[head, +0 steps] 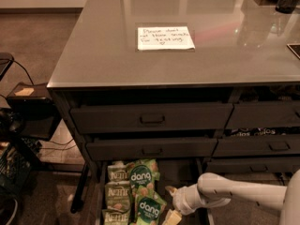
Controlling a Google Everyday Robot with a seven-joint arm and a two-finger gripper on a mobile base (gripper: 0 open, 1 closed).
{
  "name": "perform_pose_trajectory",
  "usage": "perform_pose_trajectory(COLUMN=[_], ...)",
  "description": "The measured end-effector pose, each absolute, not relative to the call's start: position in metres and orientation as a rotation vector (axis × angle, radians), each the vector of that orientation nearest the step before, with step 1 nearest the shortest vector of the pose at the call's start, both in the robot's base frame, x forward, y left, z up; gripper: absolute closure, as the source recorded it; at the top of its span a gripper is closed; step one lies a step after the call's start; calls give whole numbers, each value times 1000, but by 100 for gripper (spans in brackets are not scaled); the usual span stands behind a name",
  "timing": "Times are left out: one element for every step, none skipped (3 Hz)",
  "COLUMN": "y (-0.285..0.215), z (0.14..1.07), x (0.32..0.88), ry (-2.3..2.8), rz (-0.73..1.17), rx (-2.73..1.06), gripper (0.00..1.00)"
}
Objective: Pick green rice chip bag from bottom drawer and place on counter
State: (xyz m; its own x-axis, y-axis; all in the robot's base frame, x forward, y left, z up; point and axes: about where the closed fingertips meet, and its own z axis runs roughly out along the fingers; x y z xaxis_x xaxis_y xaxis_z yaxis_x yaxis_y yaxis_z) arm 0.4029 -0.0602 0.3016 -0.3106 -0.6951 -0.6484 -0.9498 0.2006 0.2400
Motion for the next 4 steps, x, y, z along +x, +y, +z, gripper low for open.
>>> perform_pose_trajectory(y=[-56,-63,-64,-59], z=[294,276,260,242], x=[396,407,421,434], ry=[2087,2081,2050,2027], rz=[895,856,808,780], rx=[-1529,-1522,-1501,-1487], gripper=[0,0,0,0])
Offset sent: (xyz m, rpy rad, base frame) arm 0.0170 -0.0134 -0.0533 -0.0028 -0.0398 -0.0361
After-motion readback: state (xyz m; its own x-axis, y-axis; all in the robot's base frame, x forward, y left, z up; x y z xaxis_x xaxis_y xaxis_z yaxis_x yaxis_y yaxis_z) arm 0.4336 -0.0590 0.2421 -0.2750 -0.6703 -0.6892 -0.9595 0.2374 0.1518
